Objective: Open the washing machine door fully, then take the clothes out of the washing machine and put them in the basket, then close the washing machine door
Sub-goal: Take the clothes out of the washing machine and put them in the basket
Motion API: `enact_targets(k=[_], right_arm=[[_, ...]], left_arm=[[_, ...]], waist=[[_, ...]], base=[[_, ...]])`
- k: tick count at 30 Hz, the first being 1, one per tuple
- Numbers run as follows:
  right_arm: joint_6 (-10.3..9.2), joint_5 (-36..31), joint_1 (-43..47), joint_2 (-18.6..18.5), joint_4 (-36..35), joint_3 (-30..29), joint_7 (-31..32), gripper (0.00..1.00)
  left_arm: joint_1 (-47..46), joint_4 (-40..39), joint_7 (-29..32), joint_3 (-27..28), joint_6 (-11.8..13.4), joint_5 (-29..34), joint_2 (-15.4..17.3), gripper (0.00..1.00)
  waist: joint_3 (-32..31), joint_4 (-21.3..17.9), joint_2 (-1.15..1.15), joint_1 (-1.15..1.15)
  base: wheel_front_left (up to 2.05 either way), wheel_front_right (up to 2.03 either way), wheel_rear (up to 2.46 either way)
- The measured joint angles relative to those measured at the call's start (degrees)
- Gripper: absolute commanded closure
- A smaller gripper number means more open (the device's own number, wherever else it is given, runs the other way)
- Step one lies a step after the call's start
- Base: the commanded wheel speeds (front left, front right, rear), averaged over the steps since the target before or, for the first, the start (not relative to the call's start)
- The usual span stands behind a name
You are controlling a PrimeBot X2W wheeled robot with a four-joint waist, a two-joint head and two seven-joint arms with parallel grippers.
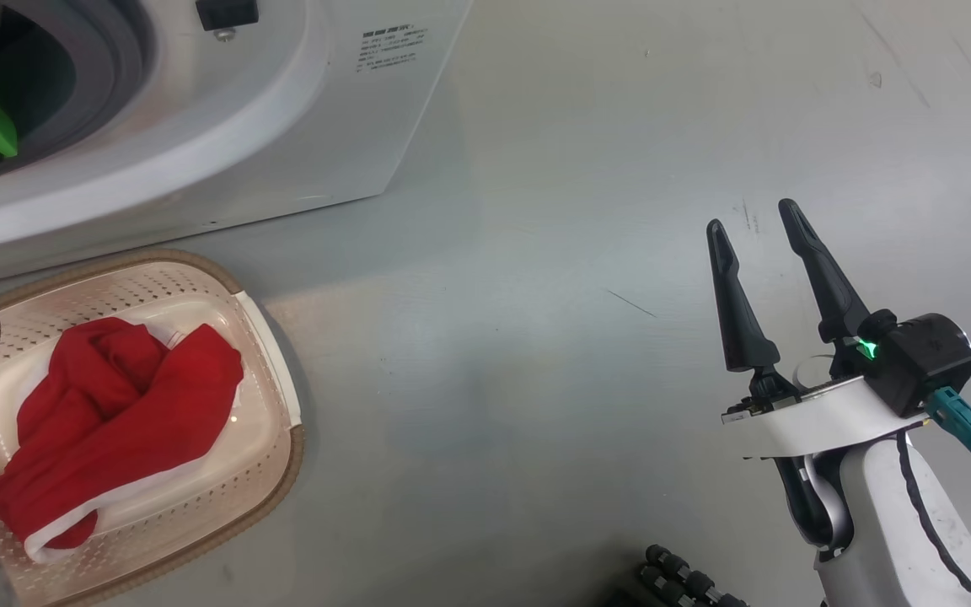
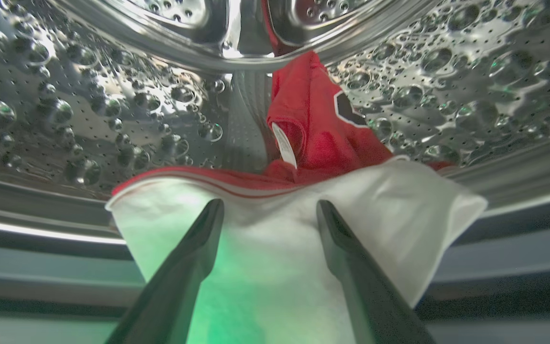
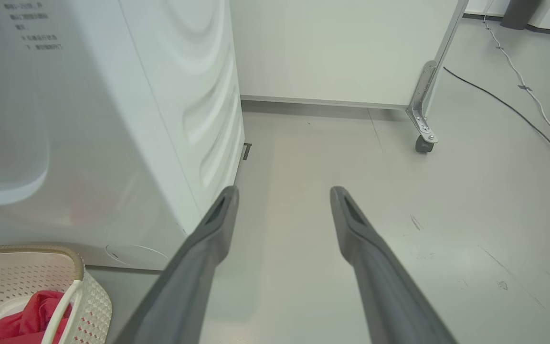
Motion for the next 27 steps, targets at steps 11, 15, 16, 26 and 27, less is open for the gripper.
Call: enact_targets(k=[11,15,16,26,27], right_arm=[[0.42,0.00,-0.77,0.16,0.75,0.51,-0.18,0.00],[0.43,0.00,-1.26,0.20,0.97,0.51,-0.25,0.00],[0.43,0.00,-1.32,0.21,1.07,0.48,-0.25,0.00],[0.48,-0.01,-1.97,0.27,1.75,0.22,-0.42,0.00],[0.48,-0.01,-2.14,0.27,1.78,0.02,-0.42,0.00]], left_arm=[[-5.48,7.10,3.09,0.22,0.08,0.19,1.05,0.00],[-6.72,8.64,3.36,0.08,0.09,0.35,1.11,0.00],[-7.02,8.98,3.42,0.02,0.09,0.35,1.11,0.00],[-8.30,12.15,2.69,-1.05,-1.11,0.34,0.62,1.00],[-8.30,12.52,2.07,-1.14,-1.24,0.34,0.32,1.00]], waist=[[1.53,-0.87,0.00,0.00],[1.72,-0.94,0.00,0.00],[1.75,-0.94,0.00,0.00],[1.23,-0.65,0.00,0.00],[1.09,-0.55,0.00,0.00]], base=[[0.00,0.00,0.00],[0.00,0.00,0.00],[0.00,0.00,0.00],[0.00,0.00,0.00],[0.00,0.00,0.00]])
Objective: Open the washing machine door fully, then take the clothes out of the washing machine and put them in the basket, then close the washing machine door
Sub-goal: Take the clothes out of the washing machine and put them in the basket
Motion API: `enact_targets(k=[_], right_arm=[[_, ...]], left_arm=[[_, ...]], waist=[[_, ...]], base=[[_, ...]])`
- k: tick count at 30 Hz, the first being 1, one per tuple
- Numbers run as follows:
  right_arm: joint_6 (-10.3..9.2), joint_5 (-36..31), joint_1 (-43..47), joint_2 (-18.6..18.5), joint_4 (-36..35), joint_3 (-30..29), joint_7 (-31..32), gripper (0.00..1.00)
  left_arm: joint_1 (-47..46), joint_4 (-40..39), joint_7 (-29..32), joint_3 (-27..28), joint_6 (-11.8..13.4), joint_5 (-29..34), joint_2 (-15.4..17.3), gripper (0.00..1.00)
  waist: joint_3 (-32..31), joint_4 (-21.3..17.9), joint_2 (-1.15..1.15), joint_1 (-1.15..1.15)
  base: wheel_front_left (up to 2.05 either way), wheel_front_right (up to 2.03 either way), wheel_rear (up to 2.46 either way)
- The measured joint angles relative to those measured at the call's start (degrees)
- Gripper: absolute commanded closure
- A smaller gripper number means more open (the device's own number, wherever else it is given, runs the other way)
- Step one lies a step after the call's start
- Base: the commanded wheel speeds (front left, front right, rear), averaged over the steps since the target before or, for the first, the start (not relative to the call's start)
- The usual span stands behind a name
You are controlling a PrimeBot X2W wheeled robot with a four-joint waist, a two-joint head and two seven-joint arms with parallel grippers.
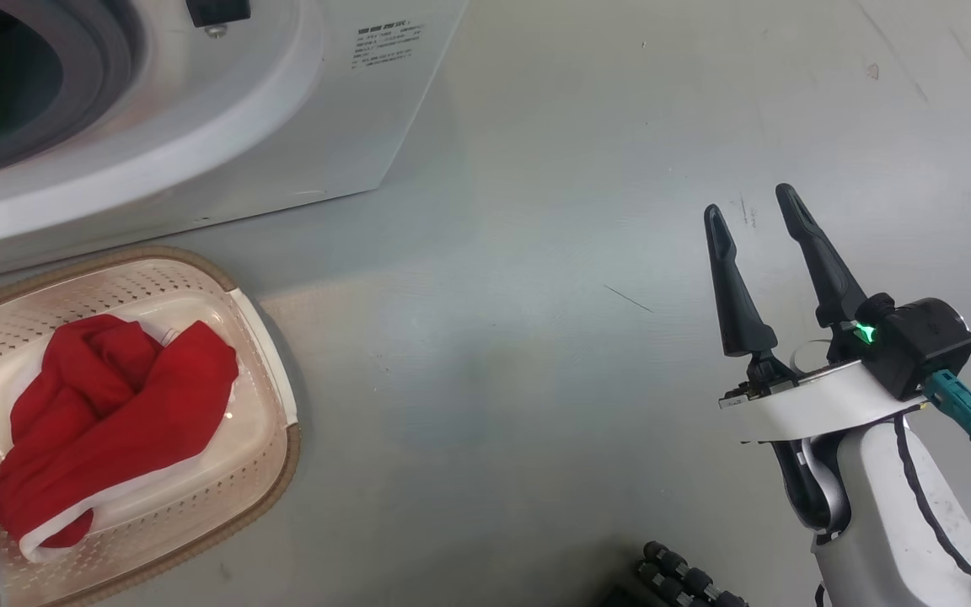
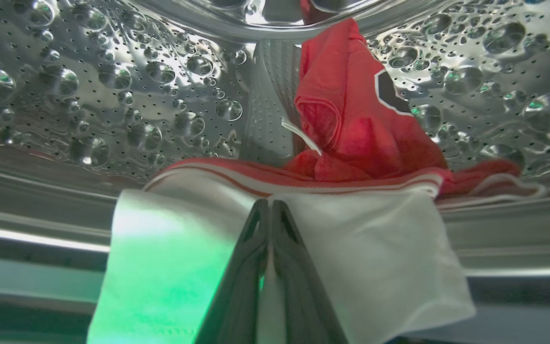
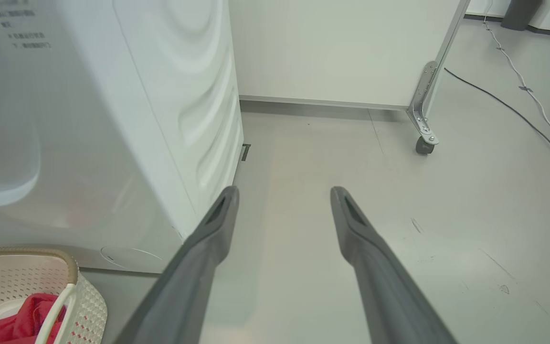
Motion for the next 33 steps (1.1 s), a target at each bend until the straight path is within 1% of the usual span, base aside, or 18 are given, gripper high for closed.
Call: enact_targets(k=[8,13,17,22,25,33], right_arm=[[0.00,-0.33,-0.15,0.00,0.70,0.00,0.00,0.00],[0.00,-0.71,-0.14,-0.01,1.21,-0.05,0.00,0.00],[0.01,-0.91,-0.13,-0.04,1.27,-0.29,0.00,0.00],[0.01,-1.02,-0.12,-0.07,1.68,-0.48,0.00,0.00],[0.01,-1.08,-0.10,-0.07,1.93,-0.52,0.00,0.00],[0.01,-1.51,0.19,-0.23,2.72,-1.41,0.00,0.00]], left_arm=[[0.08,2.72,-4.28,-0.63,-1.59,0.00,-1.05,1.00],[0.21,4.33,-6.95,-0.92,-2.72,0.00,-2.37,1.00],[0.74,5.44,-7.99,-1.59,-3.59,0.00,-2.80,1.00],[2.45,7.23,-10.12,-2.56,-4.66,0.11,-2.97,1.00],[4.05,8.02,-11.73,-3.19,-5.73,0.64,-3.15,1.00],[9.41,10.68,-15.73,-4.94,-8.10,0.69,-5.73,1.00]], waist=[[-2.13,0.90,0.00,0.00],[-3.92,1.57,0.00,0.00],[-5.10,2.07,0.00,0.00],[-7.11,2.97,0.00,0.00],[-8.47,3.49,0.00,0.00],[-12.81,5.03,0.00,0.00]], base=[[0.00,0.00,0.00],[0.00,0.00,0.00],[0.00,0.00,0.00],[0.00,0.00,0.00],[0.00,0.00,0.00],[0.00,0.00,0.00]])
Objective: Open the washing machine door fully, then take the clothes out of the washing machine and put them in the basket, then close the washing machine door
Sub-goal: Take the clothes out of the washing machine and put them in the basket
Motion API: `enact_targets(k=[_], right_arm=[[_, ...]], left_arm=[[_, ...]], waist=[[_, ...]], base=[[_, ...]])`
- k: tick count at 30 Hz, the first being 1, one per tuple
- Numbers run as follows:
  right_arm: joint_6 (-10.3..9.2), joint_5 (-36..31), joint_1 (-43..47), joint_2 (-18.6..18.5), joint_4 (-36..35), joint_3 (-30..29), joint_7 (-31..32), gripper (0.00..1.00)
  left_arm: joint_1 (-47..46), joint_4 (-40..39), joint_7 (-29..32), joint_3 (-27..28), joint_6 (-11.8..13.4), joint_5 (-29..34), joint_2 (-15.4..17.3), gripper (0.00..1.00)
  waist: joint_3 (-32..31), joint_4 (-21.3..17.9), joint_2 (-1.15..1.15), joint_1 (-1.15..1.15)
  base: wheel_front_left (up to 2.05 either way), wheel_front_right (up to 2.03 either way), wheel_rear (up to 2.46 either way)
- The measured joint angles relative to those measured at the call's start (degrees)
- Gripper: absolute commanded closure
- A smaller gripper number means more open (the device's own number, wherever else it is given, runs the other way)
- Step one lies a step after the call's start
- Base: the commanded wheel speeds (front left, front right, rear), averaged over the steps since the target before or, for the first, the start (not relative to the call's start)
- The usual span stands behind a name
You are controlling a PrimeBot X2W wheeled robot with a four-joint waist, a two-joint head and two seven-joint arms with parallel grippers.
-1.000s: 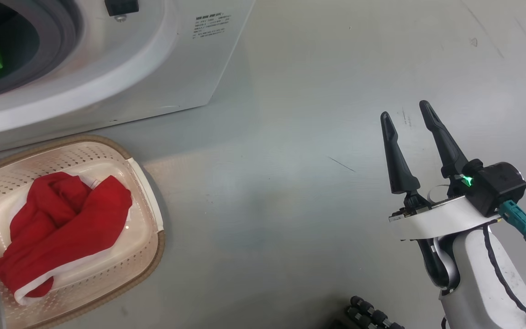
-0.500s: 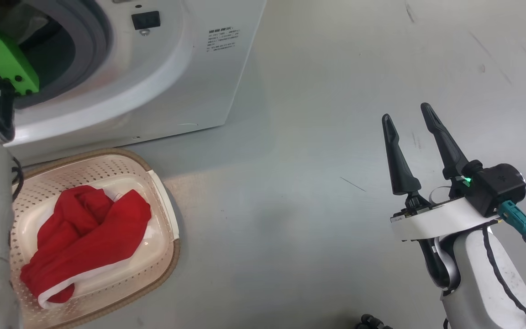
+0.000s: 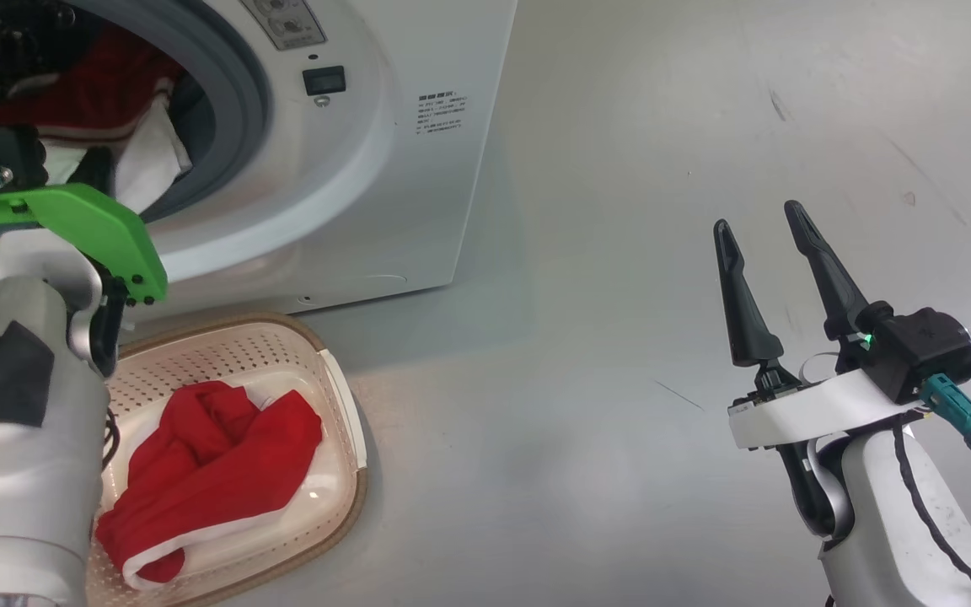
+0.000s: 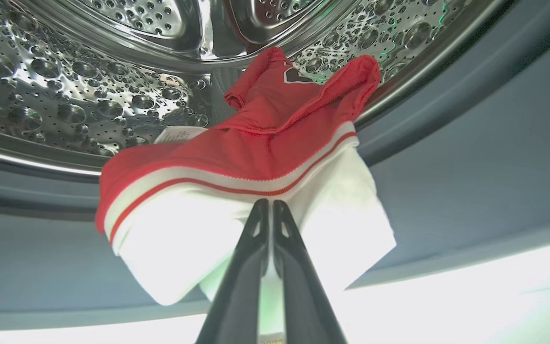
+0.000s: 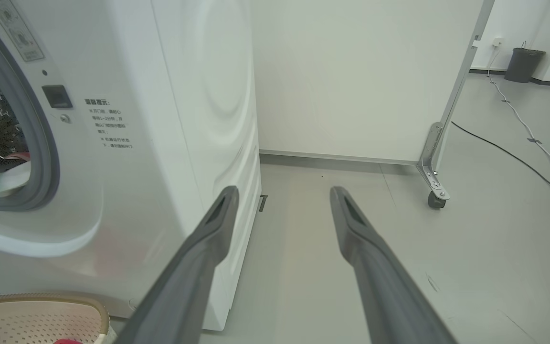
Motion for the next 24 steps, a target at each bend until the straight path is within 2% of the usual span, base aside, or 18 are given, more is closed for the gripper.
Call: enact_targets(k=[24], right_arm=[[-0.10,-0.55,7.31,-0.59,2.41,-1.29,0.00,0.00]], left_arm=[[15.72,2.91,-10.65,-3.08,-2.47,-0.14,-3.91,1.00]], waist=[[-14.44,7.43,0.00,0.00]], base=[[0.00,0.00,0.00]])
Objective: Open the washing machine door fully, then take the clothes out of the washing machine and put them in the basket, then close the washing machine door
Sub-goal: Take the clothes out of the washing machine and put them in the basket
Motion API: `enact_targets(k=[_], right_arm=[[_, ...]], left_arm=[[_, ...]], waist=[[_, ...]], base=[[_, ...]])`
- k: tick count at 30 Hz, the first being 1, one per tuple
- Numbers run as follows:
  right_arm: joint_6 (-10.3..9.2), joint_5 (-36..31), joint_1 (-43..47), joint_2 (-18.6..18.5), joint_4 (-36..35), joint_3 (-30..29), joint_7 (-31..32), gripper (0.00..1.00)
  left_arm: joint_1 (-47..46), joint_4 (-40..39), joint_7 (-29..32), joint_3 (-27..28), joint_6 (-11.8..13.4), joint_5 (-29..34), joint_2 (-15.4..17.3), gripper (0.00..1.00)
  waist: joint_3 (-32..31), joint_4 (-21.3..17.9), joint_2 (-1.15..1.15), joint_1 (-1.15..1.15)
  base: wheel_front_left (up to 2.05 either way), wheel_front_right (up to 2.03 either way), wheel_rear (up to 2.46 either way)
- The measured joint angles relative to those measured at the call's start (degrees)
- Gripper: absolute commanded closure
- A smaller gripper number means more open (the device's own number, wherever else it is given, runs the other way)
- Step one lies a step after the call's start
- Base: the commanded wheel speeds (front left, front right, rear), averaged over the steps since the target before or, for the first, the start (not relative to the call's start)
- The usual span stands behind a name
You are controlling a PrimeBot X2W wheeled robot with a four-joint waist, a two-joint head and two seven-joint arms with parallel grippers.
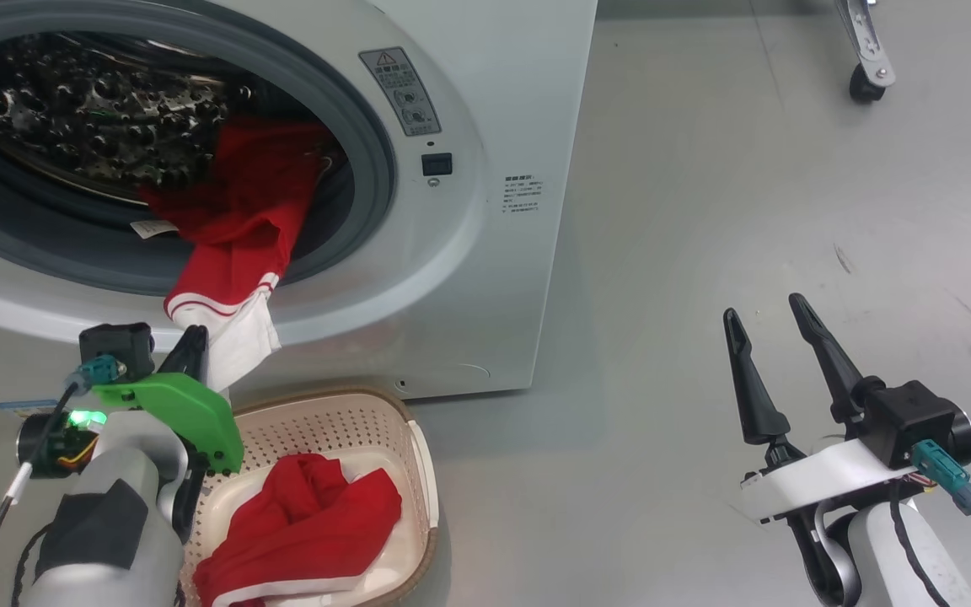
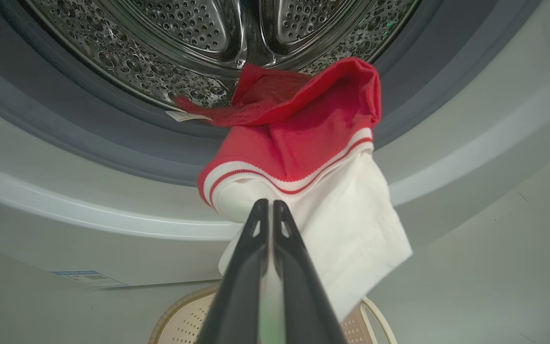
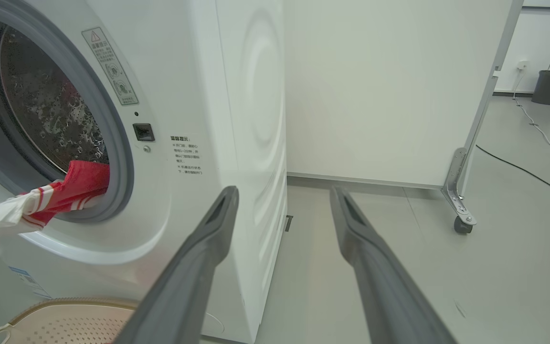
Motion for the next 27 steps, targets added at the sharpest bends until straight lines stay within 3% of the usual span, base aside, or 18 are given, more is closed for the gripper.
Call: enact_targets(k=[9,17,23,27], right_arm=[[-0.47,-0.01,2.34,0.04,0.16,0.52,0.00,0.00],[-0.48,-0.01,3.00,0.22,-0.32,1.00,0.00,0.00],[-0.49,-0.01,3.06,0.22,-0.62,1.10,0.00,0.00],[-0.51,-0.01,3.09,0.22,-0.87,1.14,0.00,0.00]], left_arm=[[4.03,-1.36,-3.04,0.07,-0.05,-0.67,-0.26,1.00],[4.98,-8.86,-5.23,0.02,-0.49,-0.71,-0.47,1.00],[5.01,-16.72,-5.44,0.07,-0.49,-0.46,-0.74,1.00],[4.98,-26.81,-5.43,0.67,-0.51,0.74,-0.89,1.00]], waist=[[-4.39,2.67,0.00,0.00],[-5.60,3.67,0.00,0.00],[-5.82,3.58,0.00,0.00],[-5.87,3.51,0.00,0.00]], base=[[0.00,0.00,0.00],[0.00,0.00,0.00],[0.00,0.00,0.00],[0.00,0.00,0.00]])
